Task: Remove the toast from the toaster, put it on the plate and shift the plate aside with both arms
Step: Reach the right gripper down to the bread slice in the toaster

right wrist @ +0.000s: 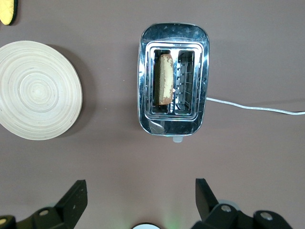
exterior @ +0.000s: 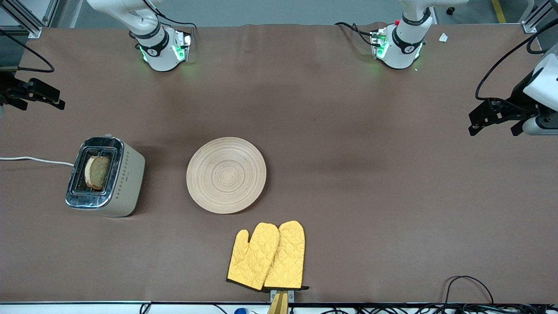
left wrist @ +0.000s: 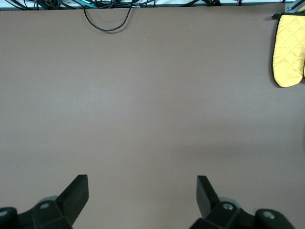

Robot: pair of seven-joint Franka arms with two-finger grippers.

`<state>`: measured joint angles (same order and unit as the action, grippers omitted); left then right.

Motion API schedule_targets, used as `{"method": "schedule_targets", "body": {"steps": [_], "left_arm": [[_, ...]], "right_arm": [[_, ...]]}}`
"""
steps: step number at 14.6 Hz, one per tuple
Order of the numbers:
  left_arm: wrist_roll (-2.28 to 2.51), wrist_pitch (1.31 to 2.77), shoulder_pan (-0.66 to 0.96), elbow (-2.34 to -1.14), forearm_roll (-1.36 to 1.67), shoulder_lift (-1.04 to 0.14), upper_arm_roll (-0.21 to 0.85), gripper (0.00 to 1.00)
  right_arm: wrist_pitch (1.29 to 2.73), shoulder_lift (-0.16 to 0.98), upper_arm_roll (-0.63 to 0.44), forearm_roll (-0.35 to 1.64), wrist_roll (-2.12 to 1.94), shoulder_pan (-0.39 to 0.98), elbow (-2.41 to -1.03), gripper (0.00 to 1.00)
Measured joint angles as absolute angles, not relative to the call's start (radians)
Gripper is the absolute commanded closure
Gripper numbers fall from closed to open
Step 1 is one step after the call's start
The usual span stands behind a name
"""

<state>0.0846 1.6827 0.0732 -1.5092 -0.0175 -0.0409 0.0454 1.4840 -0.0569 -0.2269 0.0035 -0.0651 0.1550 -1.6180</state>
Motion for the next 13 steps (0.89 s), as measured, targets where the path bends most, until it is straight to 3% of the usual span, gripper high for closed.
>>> {"method": "schedule_targets", "body": {"steps": [13], "left_arm": [[0.085,1.683,0.072,-1.509,-0.018,-0.041,0.045,0.00]], "right_arm": [[1.547,-0.016,-0.237,0.004,-0.065,0.139,-1.658,0.00]]}}
